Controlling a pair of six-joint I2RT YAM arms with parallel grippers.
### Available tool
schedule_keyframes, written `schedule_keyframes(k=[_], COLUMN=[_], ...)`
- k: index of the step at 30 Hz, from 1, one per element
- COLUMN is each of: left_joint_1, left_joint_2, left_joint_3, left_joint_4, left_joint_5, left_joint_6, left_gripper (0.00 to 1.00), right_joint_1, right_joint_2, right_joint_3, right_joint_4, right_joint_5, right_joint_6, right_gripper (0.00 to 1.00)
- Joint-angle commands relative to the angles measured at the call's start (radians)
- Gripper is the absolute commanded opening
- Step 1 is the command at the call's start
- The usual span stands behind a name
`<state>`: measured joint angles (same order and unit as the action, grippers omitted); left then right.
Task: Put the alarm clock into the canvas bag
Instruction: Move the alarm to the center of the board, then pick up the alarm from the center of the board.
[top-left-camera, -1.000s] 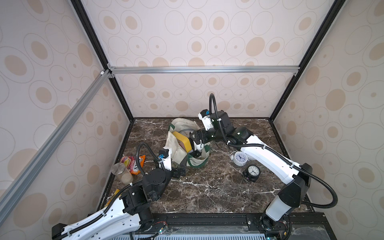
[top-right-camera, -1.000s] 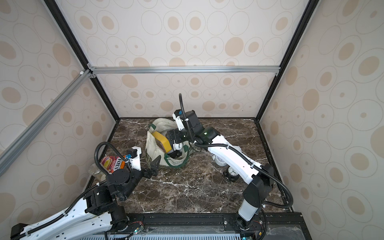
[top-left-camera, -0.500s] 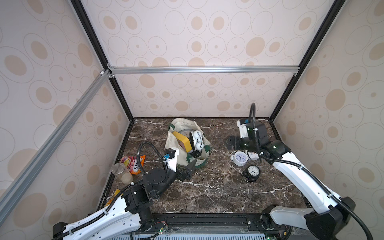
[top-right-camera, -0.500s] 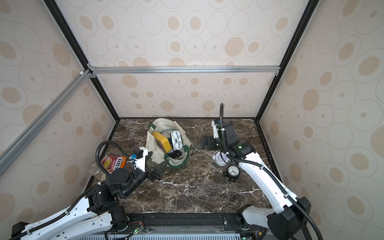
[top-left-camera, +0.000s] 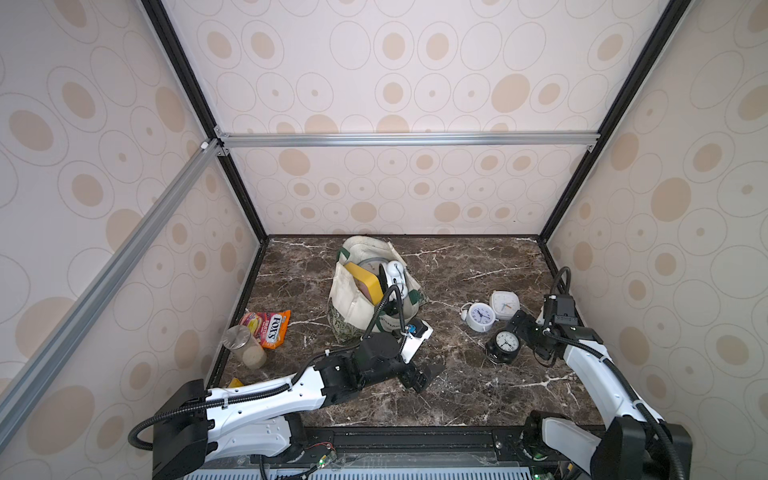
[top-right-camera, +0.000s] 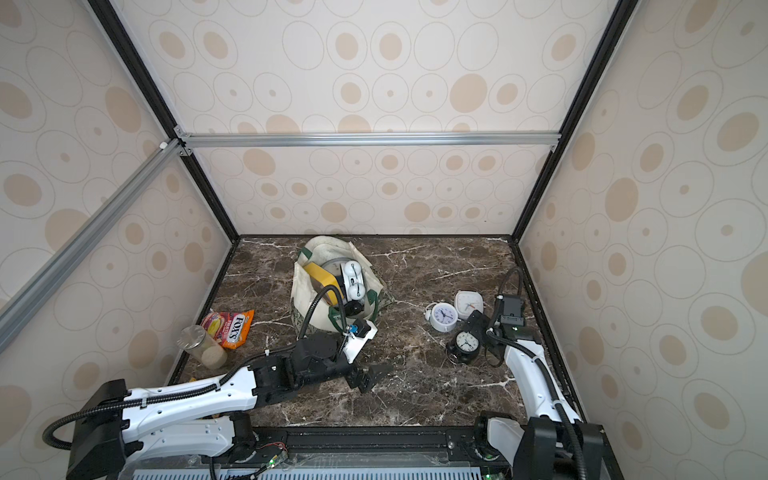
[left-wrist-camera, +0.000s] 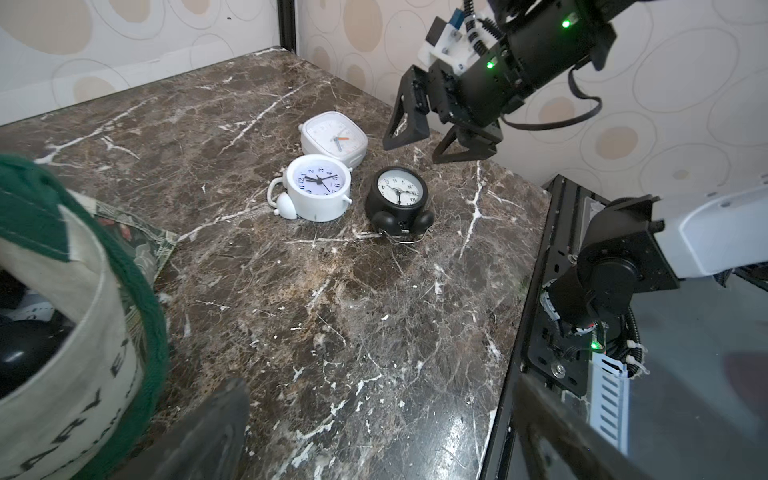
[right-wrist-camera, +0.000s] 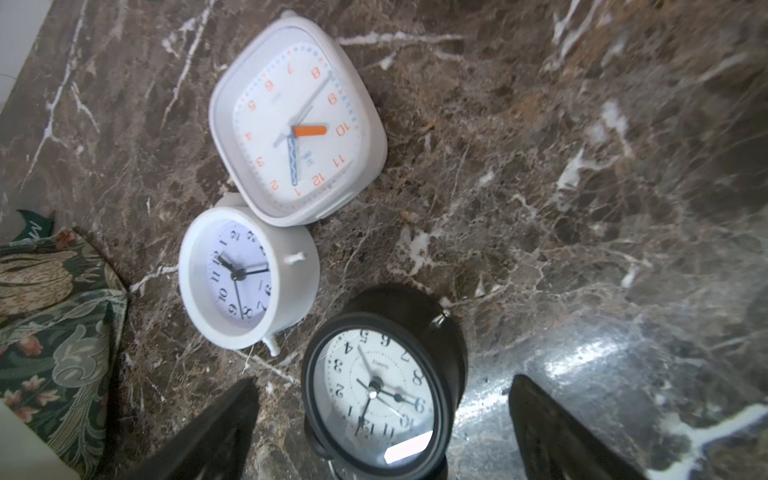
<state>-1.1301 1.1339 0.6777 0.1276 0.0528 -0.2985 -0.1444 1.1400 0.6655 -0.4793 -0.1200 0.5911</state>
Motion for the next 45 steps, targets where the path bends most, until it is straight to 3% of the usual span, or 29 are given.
schedule_keyframes(k=[1, 6, 11, 19, 24, 27, 29, 34, 39, 45], left_joint_1=[-0.016, -0.017, -0.017, -0.014, -0.015, -0.016, -0.017, -0.062, -0.071, -0.046], left_joint_2=[-0.012, -0.036, -0.042, -0.049, -0.068, -0.068, -0.043, 0.141, 0.38, 0.632], left_joint_3=[0.045, 0.03, 0.029, 0.031, 0.041, 0.053, 0.069, 0.204, 0.386, 0.557], left_joint_4=[0.051, 0.038, 0.019, -0.025, -0.075, -0.095, -0.119, -0.248, -0.325, -0.327], left_joint_5=[-0.005, -0.053, -0.099, -0.156, -0.127, -0.057, -0.005, 0.107, 0.074, 0.116], left_joint_6=[0.002, -0.005, -0.006, -0.011, 0.045, 0.135, 0.199, 0.449, 0.698, 0.899], left_gripper=[0.98, 0.98, 0.98, 0.98, 0.98, 0.98, 0.98, 0.98, 0.98, 0.98], right_joint_1=[-0.015, -0.002, 0.13, 0.387, 0.41, 0.385, 0.32, 0.137, -0.011, -0.075], right_joint_2=[0.1, 0.183, 0.249, 0.312, 0.281, 0.145, 0.034, -0.21, -0.422, -0.498], right_joint_3=[0.0, -0.011, 0.039, 0.025, 0.063, 0.084, 0.037, -0.138, -0.295, -0.395], right_joint_4=[0.119, 0.286, 0.278, 0.381, 0.373, 0.242, 0.241, 0.226, 0.167, 0.135], right_joint_5=[-0.093, -0.237, -0.28, -0.336, -0.372, -0.213, -0.196, -0.344, -0.437, -0.538], right_joint_6=[0.017, -0.027, -0.077, 0.051, 0.042, 0.006, 0.044, 0.15, 0.193, 0.198], right_gripper=[0.95, 0.93, 0.92, 0.91, 0.91, 0.91, 0.9, 0.85, 0.81, 0.79])
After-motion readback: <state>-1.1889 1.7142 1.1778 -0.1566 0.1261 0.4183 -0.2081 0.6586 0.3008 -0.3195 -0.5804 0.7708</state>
